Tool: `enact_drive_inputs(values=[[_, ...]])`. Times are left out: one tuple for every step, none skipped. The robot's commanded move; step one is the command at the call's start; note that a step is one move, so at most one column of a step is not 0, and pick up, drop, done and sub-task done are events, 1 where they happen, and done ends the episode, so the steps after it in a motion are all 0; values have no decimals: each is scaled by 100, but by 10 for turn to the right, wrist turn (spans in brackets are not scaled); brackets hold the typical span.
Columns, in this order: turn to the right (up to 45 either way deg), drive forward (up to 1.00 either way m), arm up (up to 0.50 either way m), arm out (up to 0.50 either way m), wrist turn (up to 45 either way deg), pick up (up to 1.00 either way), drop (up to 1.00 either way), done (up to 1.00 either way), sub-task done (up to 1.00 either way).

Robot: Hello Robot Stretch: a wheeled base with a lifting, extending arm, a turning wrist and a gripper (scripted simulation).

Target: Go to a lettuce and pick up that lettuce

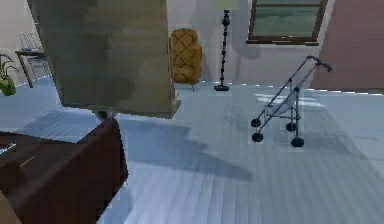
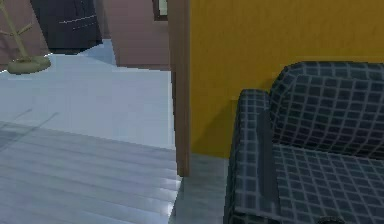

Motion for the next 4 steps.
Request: enact_drive_inputs(values=[[0, 5, 0, 0, 0, 0, 0, 0, 0], [450, 0, 0, 0, 0, 0, 0, 0, 0], [180, 0, 0, 0, 0, 0, 0, 0, 0], [0, 100, 0, 0, 0, 0, 0, 0, 0]])
